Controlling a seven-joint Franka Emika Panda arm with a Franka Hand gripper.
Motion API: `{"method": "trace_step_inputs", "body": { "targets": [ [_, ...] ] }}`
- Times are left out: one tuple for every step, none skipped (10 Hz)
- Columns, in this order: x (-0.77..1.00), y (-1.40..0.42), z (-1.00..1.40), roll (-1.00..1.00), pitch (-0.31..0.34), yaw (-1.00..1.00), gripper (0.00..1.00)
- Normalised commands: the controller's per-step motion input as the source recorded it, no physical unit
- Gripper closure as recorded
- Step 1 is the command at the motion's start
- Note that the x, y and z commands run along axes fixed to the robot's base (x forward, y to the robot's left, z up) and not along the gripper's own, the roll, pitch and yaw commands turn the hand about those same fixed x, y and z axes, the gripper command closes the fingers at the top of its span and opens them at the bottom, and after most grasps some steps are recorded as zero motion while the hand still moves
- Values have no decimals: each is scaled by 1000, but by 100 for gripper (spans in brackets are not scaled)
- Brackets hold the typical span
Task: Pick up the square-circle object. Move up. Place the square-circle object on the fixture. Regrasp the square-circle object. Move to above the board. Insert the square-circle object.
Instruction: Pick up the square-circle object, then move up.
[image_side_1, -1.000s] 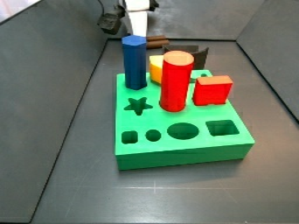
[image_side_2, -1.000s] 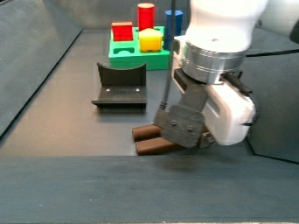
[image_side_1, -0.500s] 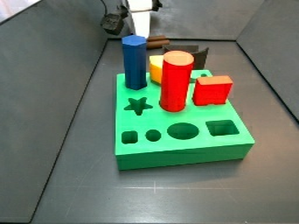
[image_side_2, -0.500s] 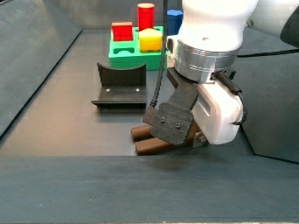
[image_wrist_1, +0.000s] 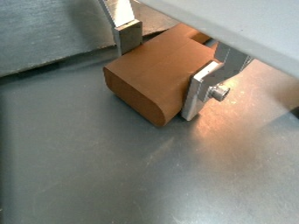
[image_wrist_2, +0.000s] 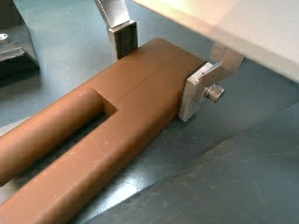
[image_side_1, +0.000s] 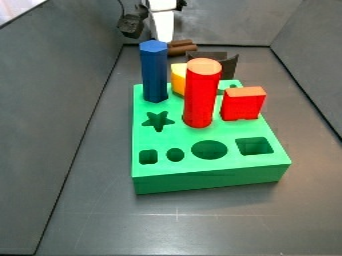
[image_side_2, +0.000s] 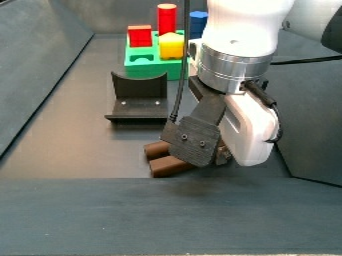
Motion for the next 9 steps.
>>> {"method": "trace_step_inputs", "body": {
  "targets": [
    [0, 0, 0, 0, 0, 0, 100],
    [0, 0, 0, 0, 0, 0, 100],
    [0, 0, 0, 0, 0, 0, 100],
    [0, 0, 0, 0, 0, 0, 100],
    [0, 0, 0, 0, 0, 0, 100],
    [0, 0, 0, 0, 0, 0, 100],
    [0, 0, 833, 0, 0, 0, 100],
    [-15, -6, 815, -2, 9, -11, 100],
    [-14, -3, 761, 3, 24, -16, 100]
  ]
}}
